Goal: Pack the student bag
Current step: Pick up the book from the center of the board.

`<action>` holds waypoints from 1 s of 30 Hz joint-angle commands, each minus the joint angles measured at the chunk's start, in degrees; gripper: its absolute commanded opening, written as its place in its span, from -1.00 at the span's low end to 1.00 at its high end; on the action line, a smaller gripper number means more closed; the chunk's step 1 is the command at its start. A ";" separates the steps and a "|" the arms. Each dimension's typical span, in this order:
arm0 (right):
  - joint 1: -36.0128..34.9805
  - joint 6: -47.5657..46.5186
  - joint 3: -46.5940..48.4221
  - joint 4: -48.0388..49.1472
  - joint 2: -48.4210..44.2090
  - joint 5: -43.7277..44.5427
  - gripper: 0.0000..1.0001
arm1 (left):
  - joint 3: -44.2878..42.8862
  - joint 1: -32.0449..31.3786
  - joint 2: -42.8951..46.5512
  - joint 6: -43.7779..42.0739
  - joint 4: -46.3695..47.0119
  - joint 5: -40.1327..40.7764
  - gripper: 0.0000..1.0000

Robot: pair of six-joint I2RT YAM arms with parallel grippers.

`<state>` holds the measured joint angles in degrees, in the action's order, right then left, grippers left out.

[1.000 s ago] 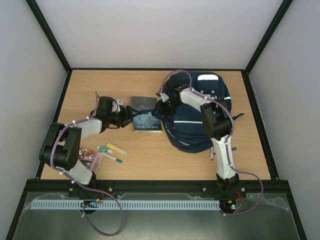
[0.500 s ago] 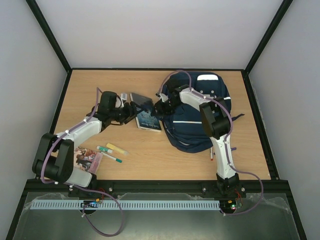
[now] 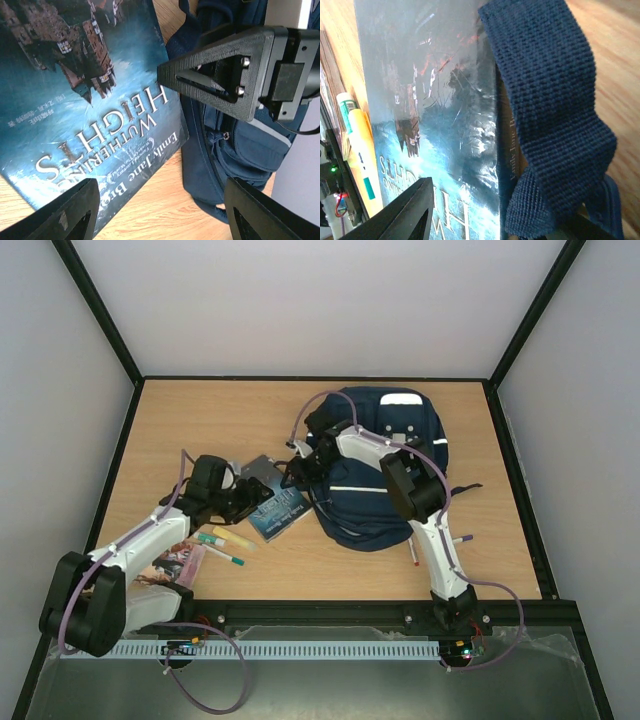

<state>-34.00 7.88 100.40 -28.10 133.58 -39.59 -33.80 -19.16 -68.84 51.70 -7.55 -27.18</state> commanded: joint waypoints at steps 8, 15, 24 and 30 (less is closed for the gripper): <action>-2.92 -1.74 -3.18 -8.40 2.98 9.60 0.20 | 1.41 5.30 -1.37 -3.00 -5.16 5.58 0.56; -2.92 -2.07 -1.96 -10.35 6.59 10.66 0.30 | 1.65 11.18 -7.97 -5.64 -3.08 4.44 0.58; -2.96 -1.90 -0.49 -11.79 10.79 9.84 0.43 | 1.82 13.05 -17.91 -4.45 5.22 2.10 0.57; -3.01 -3.31 0.97 -12.98 15.60 4.01 0.39 | 4.79 12.38 -21.80 -0.31 22.91 -9.34 0.57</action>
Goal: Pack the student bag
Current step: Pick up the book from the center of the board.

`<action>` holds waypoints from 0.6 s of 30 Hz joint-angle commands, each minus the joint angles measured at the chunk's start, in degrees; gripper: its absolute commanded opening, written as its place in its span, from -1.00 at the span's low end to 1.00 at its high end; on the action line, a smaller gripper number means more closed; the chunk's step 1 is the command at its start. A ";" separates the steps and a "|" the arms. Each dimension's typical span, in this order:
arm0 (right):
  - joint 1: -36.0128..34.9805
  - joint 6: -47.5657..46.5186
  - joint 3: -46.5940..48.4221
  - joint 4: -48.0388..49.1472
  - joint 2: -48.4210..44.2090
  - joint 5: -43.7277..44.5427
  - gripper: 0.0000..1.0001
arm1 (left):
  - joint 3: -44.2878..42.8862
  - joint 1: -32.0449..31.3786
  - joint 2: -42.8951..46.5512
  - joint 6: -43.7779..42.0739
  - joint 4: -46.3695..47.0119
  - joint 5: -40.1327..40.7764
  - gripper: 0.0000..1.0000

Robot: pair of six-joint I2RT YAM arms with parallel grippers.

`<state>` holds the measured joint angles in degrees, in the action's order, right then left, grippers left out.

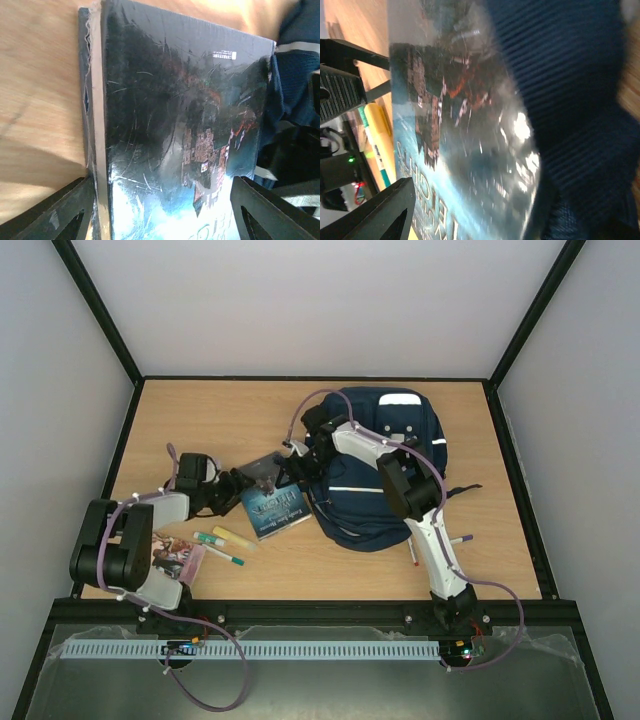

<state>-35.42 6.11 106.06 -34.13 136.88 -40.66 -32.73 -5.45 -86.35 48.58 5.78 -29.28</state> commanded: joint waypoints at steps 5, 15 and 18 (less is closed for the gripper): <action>-1.59 -2.05 -3.86 -6.16 12.57 2.82 0.39 | 3.53 -4.60 1.13 4.14 19.06 -10.22 0.58; -0.76 -1.88 -3.26 -5.04 7.81 -11.03 0.02 | -2.25 -6.44 6.37 -0.48 3.39 -2.35 0.57; 0.74 0.48 -4.93 -3.43 4.86 -13.66 -0.19 | -1.74 -6.18 6.64 -1.51 0.92 -0.31 0.57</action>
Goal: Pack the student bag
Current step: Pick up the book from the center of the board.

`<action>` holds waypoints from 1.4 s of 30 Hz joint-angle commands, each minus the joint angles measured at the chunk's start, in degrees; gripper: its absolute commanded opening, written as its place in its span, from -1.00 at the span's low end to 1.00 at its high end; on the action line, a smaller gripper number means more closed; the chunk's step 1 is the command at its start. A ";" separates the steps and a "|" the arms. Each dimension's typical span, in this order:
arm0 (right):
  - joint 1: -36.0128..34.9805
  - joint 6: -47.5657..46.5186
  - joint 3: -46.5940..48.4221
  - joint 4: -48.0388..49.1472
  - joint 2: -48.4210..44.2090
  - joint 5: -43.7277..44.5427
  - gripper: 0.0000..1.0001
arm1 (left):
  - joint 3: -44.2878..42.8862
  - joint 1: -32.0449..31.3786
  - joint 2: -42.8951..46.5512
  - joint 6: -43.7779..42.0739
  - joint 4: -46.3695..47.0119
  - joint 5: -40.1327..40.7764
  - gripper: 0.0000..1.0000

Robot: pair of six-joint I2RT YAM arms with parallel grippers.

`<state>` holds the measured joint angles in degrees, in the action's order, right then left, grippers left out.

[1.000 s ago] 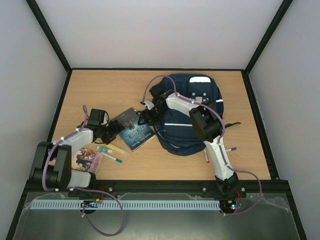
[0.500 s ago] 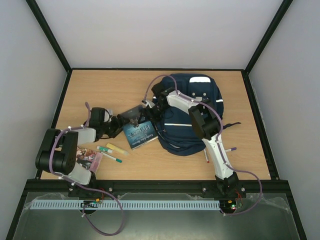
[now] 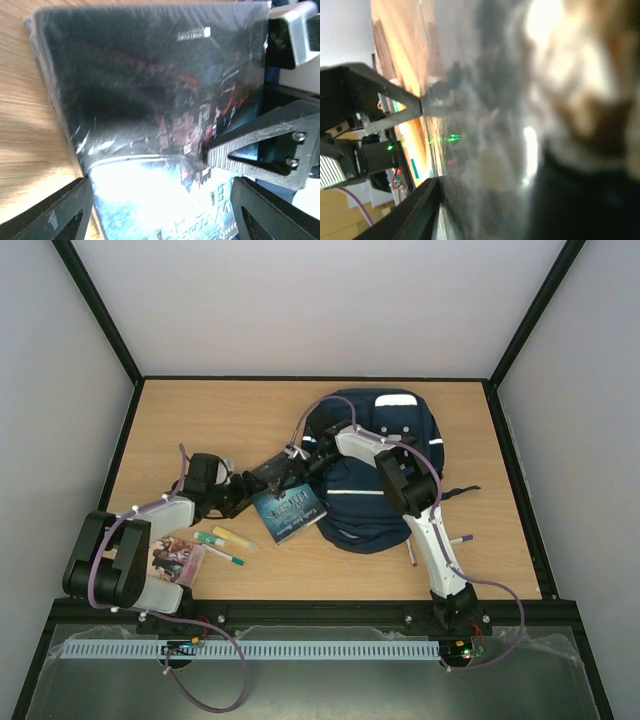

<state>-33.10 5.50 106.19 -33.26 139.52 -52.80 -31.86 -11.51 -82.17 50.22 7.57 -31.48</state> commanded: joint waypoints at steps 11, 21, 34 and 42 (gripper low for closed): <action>-0.38 3.55 -8.28 -1.07 -6.57 -5.12 -0.66 | -1.65 0.39 5.72 -4.60 -3.42 4.87 0.57; 0.70 0.64 -5.83 -1.24 -13.92 -6.32 -0.76 | -2.77 0.44 15.25 -9.25 -7.76 8.20 0.67; 2.52 -2.43 -4.27 -3.45 -11.65 -24.33 -0.79 | 8.38 0.32 12.30 -4.19 12.28 2.89 0.72; 2.56 -6.35 -3.98 -7.56 -10.27 -26.72 -0.78 | 13.79 -0.28 7.82 2.60 32.01 -2.90 0.67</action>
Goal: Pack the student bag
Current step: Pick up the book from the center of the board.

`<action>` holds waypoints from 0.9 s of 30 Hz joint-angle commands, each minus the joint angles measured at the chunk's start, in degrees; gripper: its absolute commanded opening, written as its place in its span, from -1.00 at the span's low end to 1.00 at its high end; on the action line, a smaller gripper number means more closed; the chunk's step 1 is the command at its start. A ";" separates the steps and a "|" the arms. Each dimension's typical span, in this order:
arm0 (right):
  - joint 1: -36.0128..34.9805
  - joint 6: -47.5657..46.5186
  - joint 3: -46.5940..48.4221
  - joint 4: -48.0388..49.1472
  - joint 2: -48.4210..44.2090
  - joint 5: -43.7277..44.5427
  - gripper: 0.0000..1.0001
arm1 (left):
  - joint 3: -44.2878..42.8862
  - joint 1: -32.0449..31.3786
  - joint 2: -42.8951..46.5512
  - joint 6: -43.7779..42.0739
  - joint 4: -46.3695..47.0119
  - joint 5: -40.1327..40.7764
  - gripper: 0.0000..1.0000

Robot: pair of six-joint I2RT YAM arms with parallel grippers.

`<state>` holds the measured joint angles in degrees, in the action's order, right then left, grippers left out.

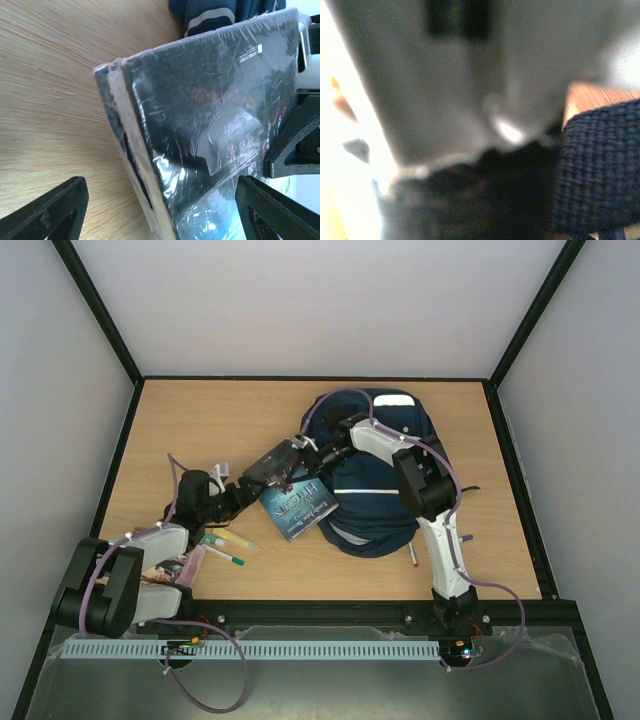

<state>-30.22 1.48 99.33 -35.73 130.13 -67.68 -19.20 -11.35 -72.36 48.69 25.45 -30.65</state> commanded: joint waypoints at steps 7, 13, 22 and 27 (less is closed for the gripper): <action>-0.40 -3.08 2.64 -5.56 -0.65 -12.00 -0.78 | 1.37 -1.55 -6.61 11.08 28.28 -6.52 0.34; -0.32 -4.24 2.51 -6.97 -0.23 -12.09 -0.69 | 0.28 -1.37 -2.60 13.85 28.00 -6.05 -0.05; -0.37 -3.20 2.87 -6.16 -0.17 -11.04 -0.17 | -1.77 -1.72 6.65 13.27 19.92 -4.15 -0.26; -0.37 -2.37 2.54 -5.39 -0.55 -9.24 0.08 | -1.78 -2.00 6.46 14.25 20.66 -4.58 -0.48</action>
<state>-29.47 -2.17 100.57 -38.70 130.23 -75.33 -18.31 -12.78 -67.09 62.43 40.75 -33.67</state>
